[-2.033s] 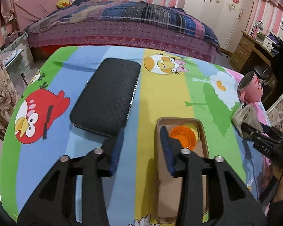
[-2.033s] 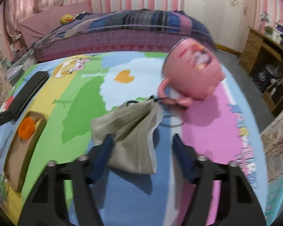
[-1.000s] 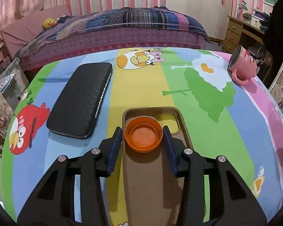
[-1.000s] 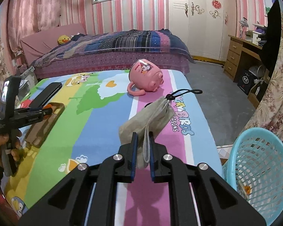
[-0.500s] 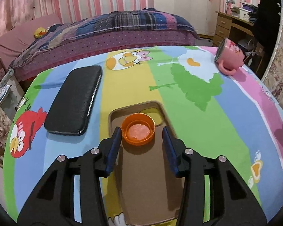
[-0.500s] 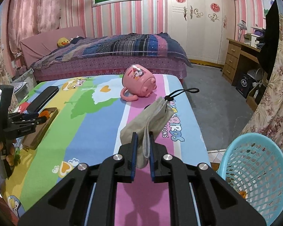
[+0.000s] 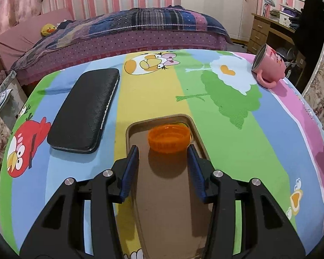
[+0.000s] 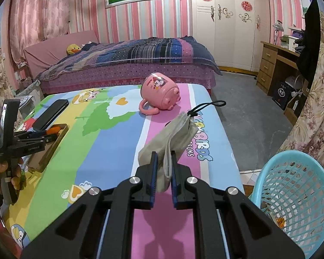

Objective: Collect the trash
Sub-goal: 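Carry the orange bowl with the left tool while the right tool carries the mask toward the basket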

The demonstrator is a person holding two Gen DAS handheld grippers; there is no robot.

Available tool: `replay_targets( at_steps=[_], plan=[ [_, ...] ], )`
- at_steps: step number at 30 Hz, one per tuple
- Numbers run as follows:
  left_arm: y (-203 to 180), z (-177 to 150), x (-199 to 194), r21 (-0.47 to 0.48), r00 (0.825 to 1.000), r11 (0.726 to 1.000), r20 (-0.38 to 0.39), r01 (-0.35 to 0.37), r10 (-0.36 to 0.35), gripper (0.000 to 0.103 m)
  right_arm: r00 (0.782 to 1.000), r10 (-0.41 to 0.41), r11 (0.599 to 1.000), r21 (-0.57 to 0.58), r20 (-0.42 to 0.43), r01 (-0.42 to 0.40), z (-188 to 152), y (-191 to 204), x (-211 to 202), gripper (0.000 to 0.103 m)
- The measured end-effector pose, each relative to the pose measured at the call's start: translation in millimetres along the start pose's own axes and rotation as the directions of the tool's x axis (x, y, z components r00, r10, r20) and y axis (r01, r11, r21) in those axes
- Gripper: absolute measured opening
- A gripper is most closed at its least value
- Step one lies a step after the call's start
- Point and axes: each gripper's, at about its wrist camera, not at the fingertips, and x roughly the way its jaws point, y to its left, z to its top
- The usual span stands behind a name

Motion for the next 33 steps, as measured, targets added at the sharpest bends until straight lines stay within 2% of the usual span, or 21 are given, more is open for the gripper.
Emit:
replay_targets(
  at_steps=[10,14,17,20,27,33],
  plan=[
    [1.6,7.2,7.6,-0.02,1.0,1.0,-0.002,0.012,-0.012,0.046,1.0,0.002,1.0,-0.011,-0.009,-0.002,-0.8,2.8,1.8,0.011],
    [-0.3,8.2,6.7,-0.007,1.0,1.0,0.001,0.02,-0.02,0.039,1.0,0.001,1.0,-0.019,-0.01,-0.001,-0.8,3.3,0.7,0.011],
    [-4.2,9.0,0.0,0.011,1.0,1.0,0.016,-0.009,0.009,0.039,1.0,0.003,1.0,-0.02,-0.004,-0.003,-0.4,0.5,-3.1,0.011],
    [-11.5,12.2,-19.3,0.01,0.998,1.0,0.057,-0.005,0.005,0.039,1.0,0.005,1.0,-0.011,0.011,-0.005,0.8,-5.7,-10.7,0.011],
    [-62.6,20.0,-81.8,0.038,0.977,0.999,0.209,0.033,-0.041,0.039,0.997,-0.028,0.999,0.035,0.067,0.026,-0.8,-36.1,-49.6,0.011],
    [-119.6,17.8,-109.7,0.066,0.956,0.991,0.264,0.113,-0.126,0.039,0.987,-0.093,0.99,0.114,0.133,0.078,-4.9,-85.1,-93.0,0.011]
  ],
)
